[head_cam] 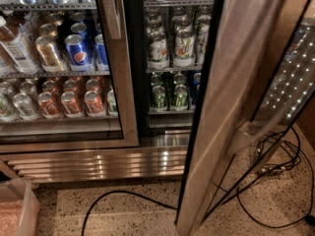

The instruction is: Open right fridge door

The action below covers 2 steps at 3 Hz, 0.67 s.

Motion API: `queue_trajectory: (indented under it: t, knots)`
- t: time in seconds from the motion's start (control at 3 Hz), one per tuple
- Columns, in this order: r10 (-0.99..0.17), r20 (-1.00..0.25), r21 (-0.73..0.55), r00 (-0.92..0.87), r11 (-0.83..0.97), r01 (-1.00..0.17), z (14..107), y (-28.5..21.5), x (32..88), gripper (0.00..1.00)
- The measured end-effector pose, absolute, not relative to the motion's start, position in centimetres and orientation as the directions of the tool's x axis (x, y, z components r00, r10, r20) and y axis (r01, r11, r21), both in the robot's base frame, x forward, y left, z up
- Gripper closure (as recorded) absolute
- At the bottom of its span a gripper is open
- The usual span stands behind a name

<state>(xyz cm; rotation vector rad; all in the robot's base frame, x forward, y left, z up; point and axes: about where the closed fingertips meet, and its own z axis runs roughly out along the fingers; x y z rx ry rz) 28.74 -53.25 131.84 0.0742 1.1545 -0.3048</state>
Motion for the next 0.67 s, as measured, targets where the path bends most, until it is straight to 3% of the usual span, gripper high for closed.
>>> queue_trajectory:
  t: [0.33, 0.67]
  knots:
    - [-0.309, -0.818, -0.085, 0.485, 0.899, 0.430, 137.8, -57.6, 21.4, 0.00]
    - [-0.476, -0.707, -0.139, 0.522, 0.818, 0.558, 142.7, -58.5, 13.9, 0.00]
